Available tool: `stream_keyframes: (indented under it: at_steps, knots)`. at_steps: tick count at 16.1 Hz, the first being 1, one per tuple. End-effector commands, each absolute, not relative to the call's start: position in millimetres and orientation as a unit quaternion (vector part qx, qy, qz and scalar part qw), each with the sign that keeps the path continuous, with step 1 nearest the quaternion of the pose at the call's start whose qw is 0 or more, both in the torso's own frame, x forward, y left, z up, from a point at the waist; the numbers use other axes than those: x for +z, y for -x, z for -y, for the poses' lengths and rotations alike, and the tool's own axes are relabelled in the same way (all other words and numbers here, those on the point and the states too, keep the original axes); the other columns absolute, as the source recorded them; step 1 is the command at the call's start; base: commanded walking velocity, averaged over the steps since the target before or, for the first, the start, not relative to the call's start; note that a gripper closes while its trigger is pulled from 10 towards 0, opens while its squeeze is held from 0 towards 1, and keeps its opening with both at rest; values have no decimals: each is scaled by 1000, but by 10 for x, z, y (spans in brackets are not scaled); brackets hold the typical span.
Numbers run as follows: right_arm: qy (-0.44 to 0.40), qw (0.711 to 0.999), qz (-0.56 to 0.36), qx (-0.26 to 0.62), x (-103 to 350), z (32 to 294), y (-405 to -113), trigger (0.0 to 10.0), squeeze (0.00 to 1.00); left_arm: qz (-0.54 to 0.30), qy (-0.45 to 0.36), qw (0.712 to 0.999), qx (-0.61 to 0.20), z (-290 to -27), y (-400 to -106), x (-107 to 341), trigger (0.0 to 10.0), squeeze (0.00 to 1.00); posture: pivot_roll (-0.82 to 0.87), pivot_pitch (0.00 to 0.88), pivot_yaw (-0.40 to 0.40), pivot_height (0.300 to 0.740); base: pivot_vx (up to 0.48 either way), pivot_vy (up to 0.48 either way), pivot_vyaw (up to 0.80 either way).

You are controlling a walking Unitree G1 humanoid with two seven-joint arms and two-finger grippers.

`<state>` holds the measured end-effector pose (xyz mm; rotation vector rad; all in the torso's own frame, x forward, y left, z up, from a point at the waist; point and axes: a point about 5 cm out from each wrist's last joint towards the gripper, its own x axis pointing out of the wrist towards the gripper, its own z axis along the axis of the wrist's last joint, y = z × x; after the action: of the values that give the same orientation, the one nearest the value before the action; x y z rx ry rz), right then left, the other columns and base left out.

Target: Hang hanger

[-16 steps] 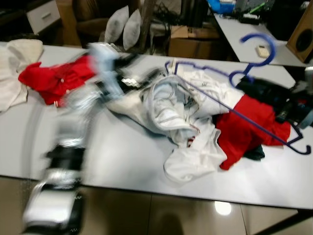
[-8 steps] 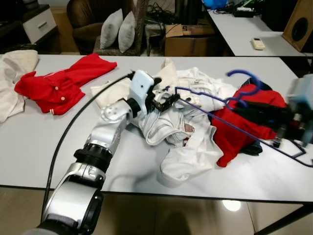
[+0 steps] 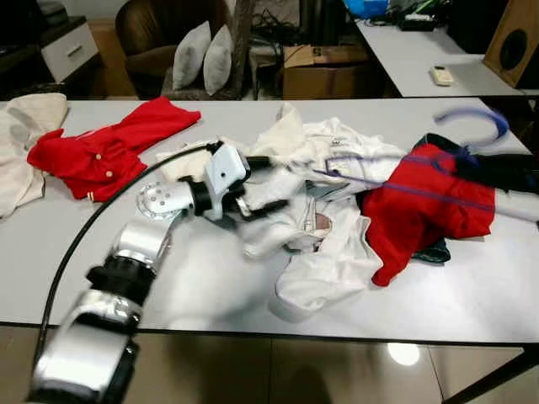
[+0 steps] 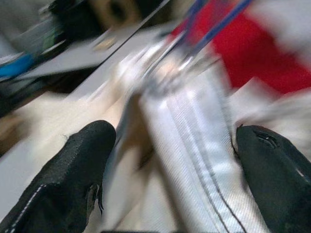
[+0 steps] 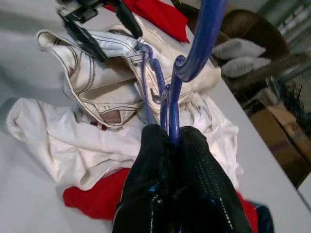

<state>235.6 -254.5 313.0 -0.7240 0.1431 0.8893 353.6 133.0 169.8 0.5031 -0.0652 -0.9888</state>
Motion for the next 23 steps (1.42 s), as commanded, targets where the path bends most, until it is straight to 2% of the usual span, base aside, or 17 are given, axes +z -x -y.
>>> stream_keyframes:
  at_steps: [1, 2, 18, 19, 21, 23]
  knots:
    - [354, 810, -70, 463, 3116, 2442, -2369, 10000, 0, 20, -295, 852, -433, -1448, -3586, 1723, 10000, 820, -281, 0, 98, 740, 0, 0, 0]
    - [359, 792, -76, 488, 3106, 2387, -2371, 10000, 0, 8, -322, 843, -430, -1486, -3574, 1691, 10000, 816, -291, 0, 107, 740, 0, 0, 0]
    - [359, 792, -76, 488, 3106, 2387, -2371, 10000, 0, 8, -322, 843, -430, -1486, -3574, 1691, 10000, 816, -291, 0, 107, 740, 0, 0, 0]
    - [423, 746, -104, 504, 3059, 2291, -2697, 10000, 0, 27, -384, 824, -415, -1598, -3553, 1754, 0, 0, -213, 0, 36, 740, 0, 0, 0]
    - [534, 667, -160, 494, 3011, 2102, -3103, 10000, 0, 61, -405, 821, -397, -1746, -3501, 1907, 0, 0, -204, 0, 35, 740, 0, 0, 0]
    - [532, 669, -157, 495, 3003, 2085, -3112, 10000, 0, 52, -405, 822, -396, -1773, -3501, 1873, 0, 0, -202, 0, 35, 740, 0, 0, 0]
